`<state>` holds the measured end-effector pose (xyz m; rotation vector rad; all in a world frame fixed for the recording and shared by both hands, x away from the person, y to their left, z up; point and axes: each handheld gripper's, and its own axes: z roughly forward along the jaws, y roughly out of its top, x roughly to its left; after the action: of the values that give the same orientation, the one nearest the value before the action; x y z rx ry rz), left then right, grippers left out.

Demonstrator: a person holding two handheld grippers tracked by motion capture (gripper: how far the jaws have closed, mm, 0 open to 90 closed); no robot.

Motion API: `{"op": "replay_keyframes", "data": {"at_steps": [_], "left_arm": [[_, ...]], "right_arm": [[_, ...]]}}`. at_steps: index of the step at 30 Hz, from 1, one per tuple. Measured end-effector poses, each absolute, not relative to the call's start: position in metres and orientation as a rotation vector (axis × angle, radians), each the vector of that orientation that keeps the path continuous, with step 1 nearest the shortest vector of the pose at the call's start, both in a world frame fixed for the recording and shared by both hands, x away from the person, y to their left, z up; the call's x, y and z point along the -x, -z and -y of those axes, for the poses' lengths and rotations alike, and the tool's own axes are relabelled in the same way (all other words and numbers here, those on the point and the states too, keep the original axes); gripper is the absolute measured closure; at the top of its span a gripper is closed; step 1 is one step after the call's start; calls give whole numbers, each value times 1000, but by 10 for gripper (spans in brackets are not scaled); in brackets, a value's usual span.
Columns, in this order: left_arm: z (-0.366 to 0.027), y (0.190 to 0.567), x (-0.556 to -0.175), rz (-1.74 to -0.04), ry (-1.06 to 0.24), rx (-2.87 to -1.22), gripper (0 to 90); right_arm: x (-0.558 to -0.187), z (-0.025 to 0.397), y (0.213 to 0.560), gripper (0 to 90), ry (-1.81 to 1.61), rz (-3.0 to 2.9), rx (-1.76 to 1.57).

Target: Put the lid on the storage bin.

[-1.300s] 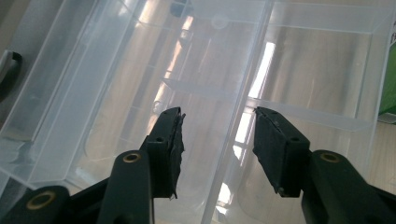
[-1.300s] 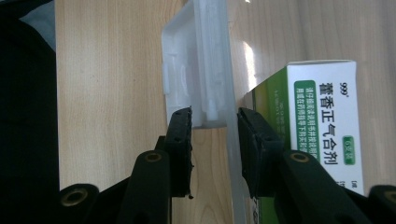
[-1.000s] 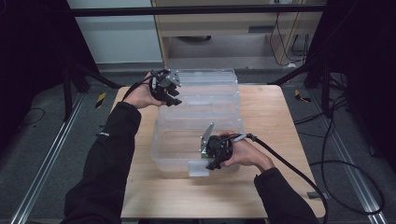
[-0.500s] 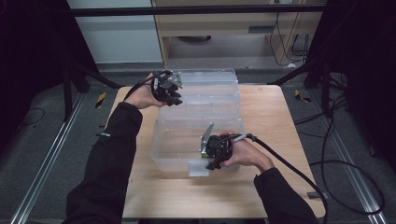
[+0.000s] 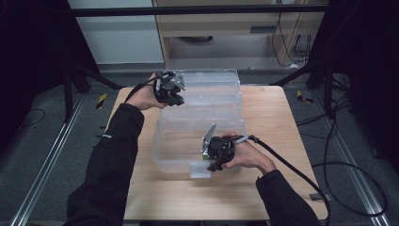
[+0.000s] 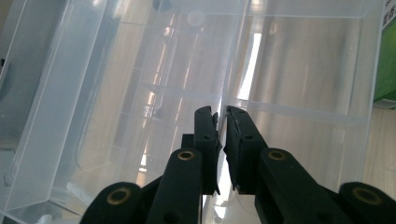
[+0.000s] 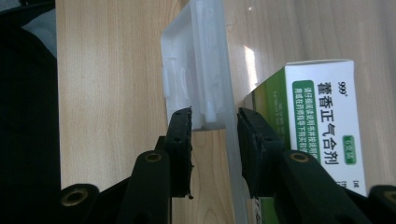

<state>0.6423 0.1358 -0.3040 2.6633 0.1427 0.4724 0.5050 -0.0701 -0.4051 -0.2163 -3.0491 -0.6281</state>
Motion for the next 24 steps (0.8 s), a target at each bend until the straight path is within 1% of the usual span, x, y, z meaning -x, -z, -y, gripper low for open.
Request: {"op": "replay_keyframes", "data": {"at_steps": [11, 19, 24], "left_arm": [[-134, 301, -638, -92, -447, -2673, 875], [-134, 297, -634, -80, -433, -2689, 887], [-135, 296, -630, -83, -413, -2666, 890]], "right_arm": [[-505, 70, 405, 669, 633, 3047, 219], [-504, 69, 405, 671, 618, 3045, 231], [-504, 69, 406, 673, 625, 3044, 230]]}}
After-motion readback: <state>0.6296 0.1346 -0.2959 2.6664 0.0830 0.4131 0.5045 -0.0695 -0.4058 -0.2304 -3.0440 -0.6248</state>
